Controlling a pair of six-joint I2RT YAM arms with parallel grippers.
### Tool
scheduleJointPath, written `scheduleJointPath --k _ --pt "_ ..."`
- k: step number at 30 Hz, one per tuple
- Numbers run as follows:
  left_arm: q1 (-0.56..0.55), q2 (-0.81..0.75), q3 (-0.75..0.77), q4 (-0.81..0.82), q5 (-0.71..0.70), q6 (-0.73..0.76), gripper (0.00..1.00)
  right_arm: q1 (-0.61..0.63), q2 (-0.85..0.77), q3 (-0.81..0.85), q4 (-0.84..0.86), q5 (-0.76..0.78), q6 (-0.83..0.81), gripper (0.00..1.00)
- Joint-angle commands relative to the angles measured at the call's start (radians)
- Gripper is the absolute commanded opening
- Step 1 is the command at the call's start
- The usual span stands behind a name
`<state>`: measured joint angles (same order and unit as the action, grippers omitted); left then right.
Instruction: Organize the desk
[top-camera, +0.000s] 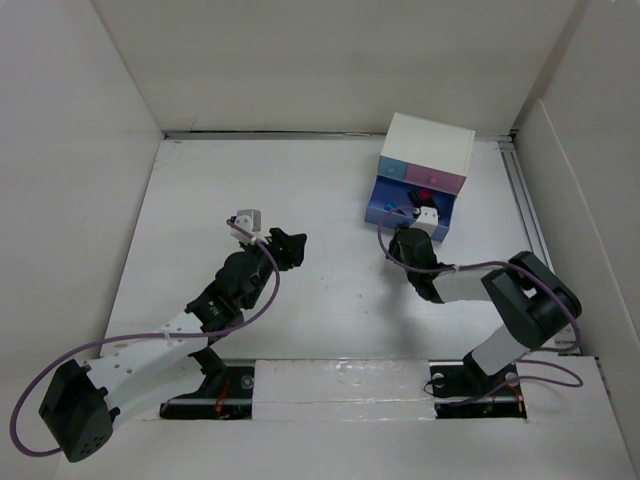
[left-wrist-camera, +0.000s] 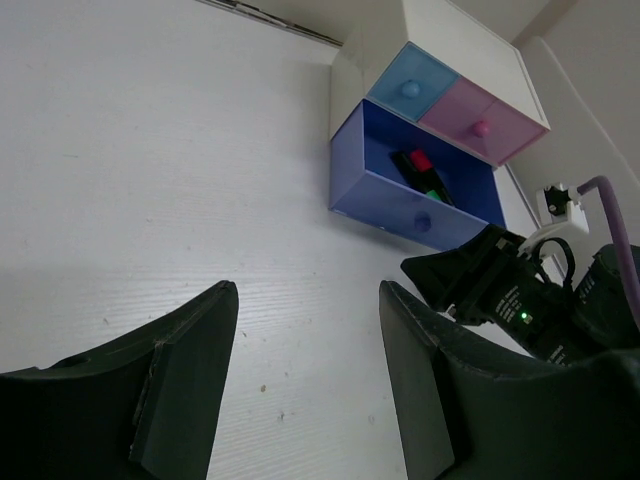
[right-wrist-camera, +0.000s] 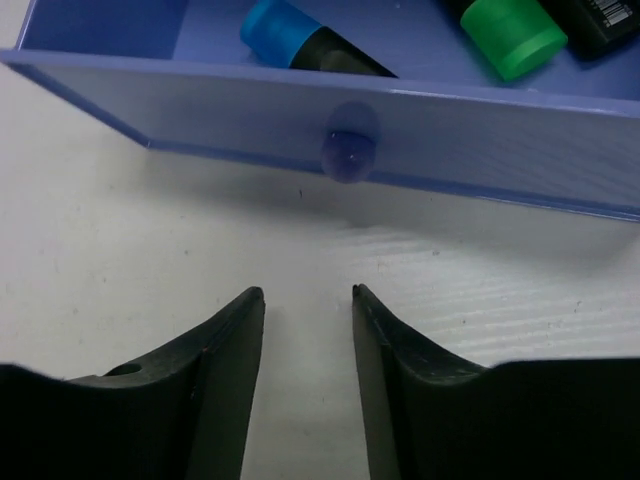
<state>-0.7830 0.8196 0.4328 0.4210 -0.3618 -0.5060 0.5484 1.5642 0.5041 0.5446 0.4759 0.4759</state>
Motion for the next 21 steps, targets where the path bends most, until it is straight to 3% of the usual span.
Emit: scheduleJointPath --k 1,7,15,21 --pt "0.005 -0.011 0.023 0.051 0.021 0.012 0.55 -0.027 0.036 0.050 0.140 0.049 0.033 0.45" --pt "0.005 -0.013 0.020 0.055 0.027 0.012 0.54 -0.060 0.115 0.106 0.179 0.087 0.049 0.35" --pt "0.005 -0.023 0.014 0.062 0.023 0.011 0.55 -0.068 0.086 0.134 0.129 0.084 0.050 0.20" --pt "0.005 -0.030 0.014 0.058 0.021 0.011 0.55 -0.102 0.106 0.244 -0.021 0.061 0.053 0.15"
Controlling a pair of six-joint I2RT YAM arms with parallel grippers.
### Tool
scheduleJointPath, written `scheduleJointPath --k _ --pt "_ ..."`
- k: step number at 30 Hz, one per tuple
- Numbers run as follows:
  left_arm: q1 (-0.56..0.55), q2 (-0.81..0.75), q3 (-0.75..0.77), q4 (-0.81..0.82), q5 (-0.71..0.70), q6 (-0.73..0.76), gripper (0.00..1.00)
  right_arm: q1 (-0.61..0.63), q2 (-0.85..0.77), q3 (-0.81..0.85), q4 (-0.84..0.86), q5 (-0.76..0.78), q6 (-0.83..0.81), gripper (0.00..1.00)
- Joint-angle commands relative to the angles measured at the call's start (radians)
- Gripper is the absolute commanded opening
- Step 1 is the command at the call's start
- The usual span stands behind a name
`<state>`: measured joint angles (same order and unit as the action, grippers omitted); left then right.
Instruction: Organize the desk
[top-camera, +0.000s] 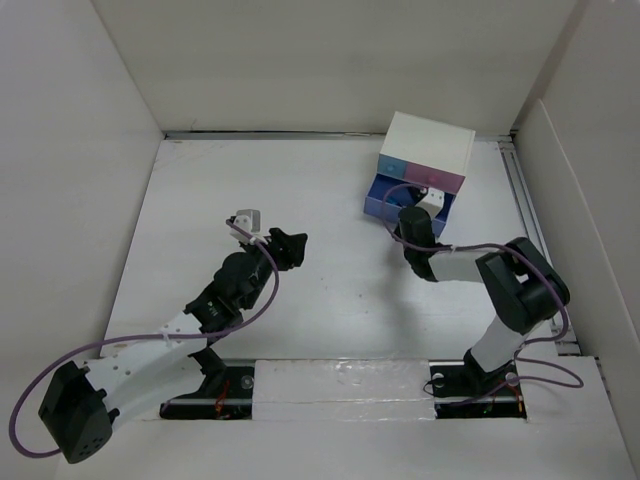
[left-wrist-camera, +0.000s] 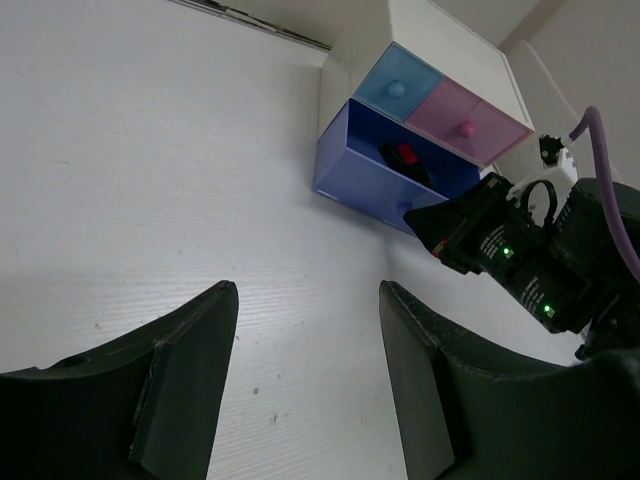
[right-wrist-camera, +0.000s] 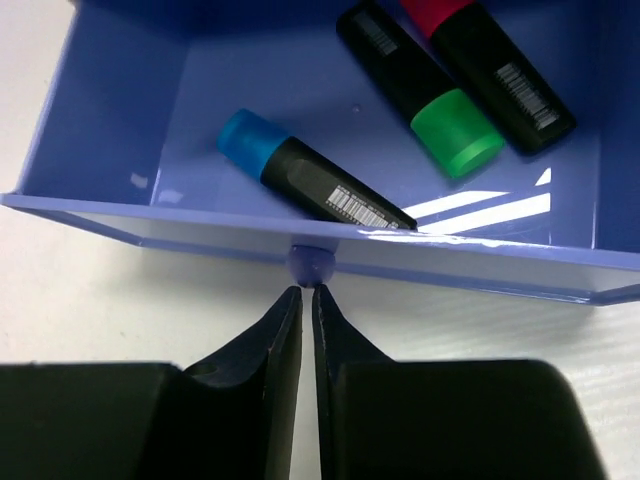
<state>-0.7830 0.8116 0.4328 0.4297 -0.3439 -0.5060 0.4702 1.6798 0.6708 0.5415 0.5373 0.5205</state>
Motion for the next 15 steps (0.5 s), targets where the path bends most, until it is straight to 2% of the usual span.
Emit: scheduleJointPath --k 1,15 --pt "0.005 -0.026 0.015 0.047 0.005 0.011 0.54 -0.024 -0.005 0.087 -0.026 -0.002 0.012 0.14" --pt "0.005 -0.035 0.011 0.052 0.009 0.011 0.54 -0.143 -0.006 0.144 -0.112 -0.089 0.067 0.15"
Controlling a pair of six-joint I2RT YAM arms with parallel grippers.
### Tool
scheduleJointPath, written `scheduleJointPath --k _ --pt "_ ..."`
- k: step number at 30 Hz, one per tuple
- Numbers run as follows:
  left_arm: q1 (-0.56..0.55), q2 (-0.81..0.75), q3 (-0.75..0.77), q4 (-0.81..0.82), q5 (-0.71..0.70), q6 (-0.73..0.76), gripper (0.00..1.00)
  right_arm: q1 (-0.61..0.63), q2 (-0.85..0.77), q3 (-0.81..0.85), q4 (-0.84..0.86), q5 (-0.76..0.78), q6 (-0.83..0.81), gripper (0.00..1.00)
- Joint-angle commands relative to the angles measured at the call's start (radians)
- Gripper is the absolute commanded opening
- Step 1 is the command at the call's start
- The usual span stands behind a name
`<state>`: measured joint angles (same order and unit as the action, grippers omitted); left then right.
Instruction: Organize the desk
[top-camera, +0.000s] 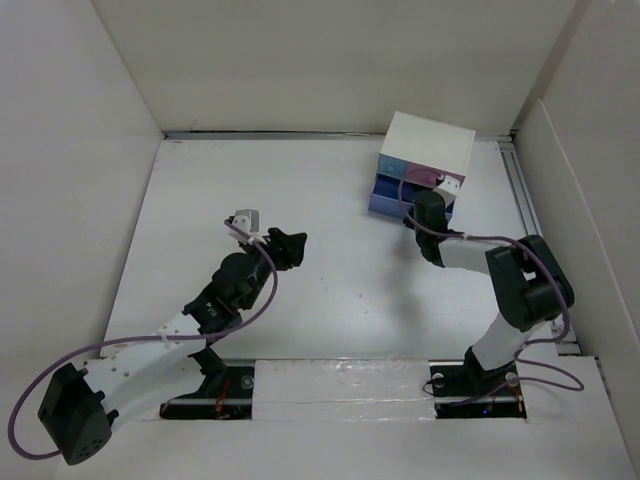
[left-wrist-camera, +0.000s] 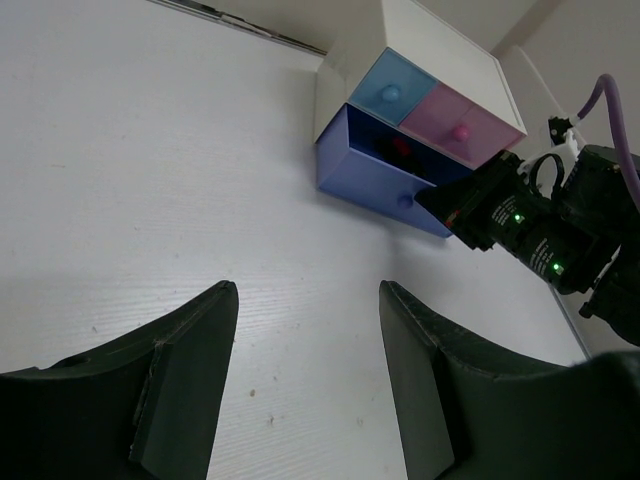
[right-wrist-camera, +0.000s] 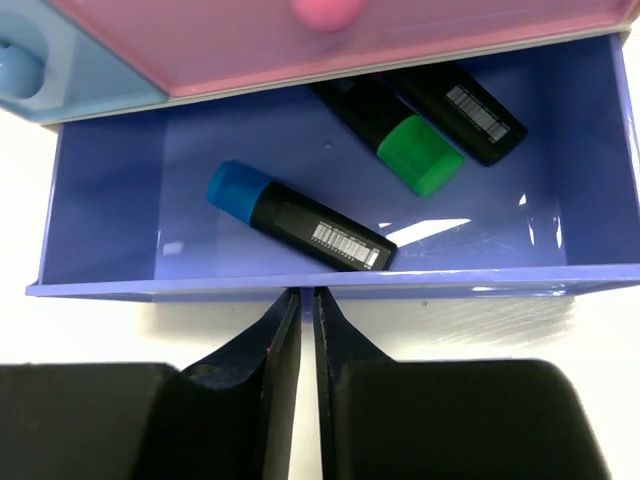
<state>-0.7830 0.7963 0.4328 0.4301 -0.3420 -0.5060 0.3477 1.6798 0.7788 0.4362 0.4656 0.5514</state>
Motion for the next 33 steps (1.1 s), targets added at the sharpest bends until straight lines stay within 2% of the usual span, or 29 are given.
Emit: scheduleJointPath --k 1,6,12,27,33 --pt "0.005 -0.019 0.009 0.052 0.011 0.011 0.54 -0.036 -0.008 0.033 -0.002 -0.024 0.042 0.17" --pt "0.005 -0.022 0.009 0.055 0.018 0.009 0.54 -0.116 -0.015 0.043 0.003 -0.108 0.085 0.21" --pt "0.005 -0.037 0.004 0.050 0.008 0.009 0.54 -0.177 0.055 0.132 -0.019 -0.154 0.110 0.23" --pt "0.005 -0.028 0.004 0.048 -0.005 0.009 0.54 -0.196 0.169 0.220 0.067 -0.168 0.199 0.36" --pt "0.005 -0.011 0.011 0.048 -0.005 0.007 0.54 -0.196 0.159 0.175 0.139 -0.148 0.205 0.51"
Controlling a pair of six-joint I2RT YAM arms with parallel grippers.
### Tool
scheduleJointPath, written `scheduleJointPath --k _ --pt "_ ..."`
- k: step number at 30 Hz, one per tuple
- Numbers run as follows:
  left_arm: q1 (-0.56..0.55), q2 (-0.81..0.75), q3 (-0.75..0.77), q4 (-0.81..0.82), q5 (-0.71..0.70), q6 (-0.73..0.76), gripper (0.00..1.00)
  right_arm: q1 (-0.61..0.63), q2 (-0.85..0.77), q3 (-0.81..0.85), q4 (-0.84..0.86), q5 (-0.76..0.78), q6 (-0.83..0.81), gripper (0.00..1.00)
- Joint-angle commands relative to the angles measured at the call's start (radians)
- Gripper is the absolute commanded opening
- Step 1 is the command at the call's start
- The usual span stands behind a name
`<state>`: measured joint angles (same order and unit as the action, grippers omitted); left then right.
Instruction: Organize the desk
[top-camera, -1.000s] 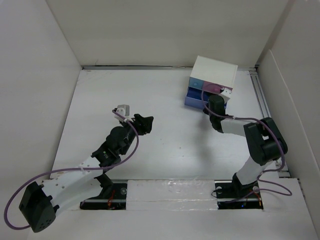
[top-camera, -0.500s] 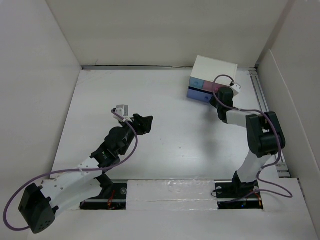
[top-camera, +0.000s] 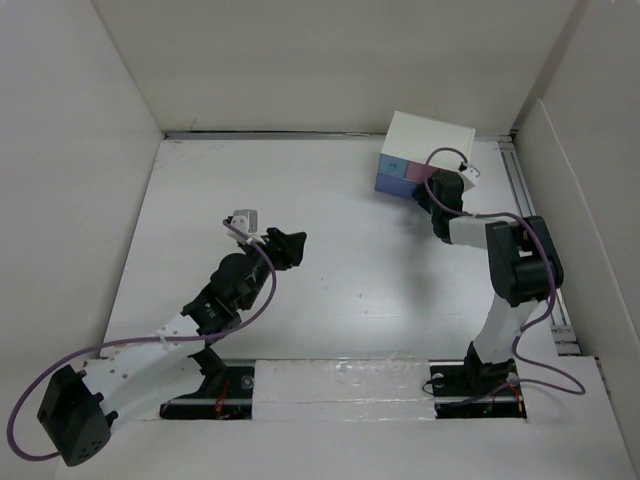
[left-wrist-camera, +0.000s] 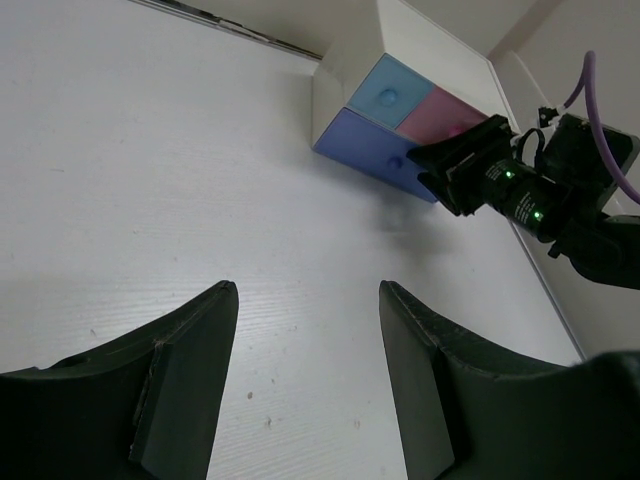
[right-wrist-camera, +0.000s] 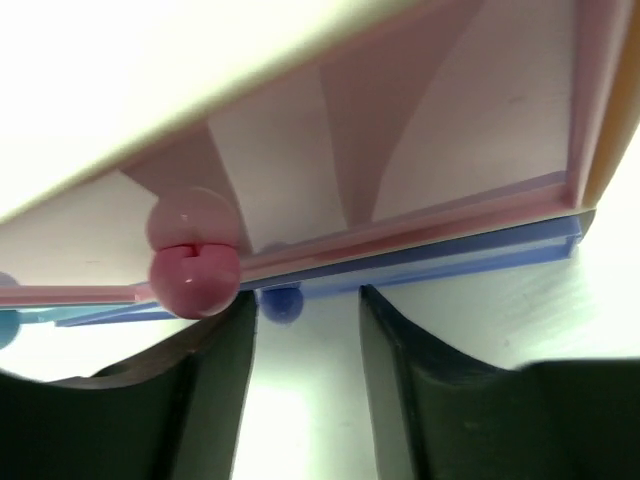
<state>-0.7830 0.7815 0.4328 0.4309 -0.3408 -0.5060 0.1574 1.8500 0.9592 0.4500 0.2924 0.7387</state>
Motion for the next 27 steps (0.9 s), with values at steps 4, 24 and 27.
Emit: scheduleJointPath --k 4,24,27 --pt "0.005 0.007 0.009 0.051 -0.010 0.007 0.54 -0.016 -0.034 -0.065 0.234 0.004 0.010 0.69" --pt "0.005 0.002 0.000 0.069 -0.029 0.026 0.63 0.289 -0.642 -0.418 0.164 -0.486 -0.424 1.00" --pt "0.005 -0.008 -0.016 0.088 -0.043 0.026 0.63 0.387 -0.769 -0.470 0.107 -0.489 -0.467 1.00"
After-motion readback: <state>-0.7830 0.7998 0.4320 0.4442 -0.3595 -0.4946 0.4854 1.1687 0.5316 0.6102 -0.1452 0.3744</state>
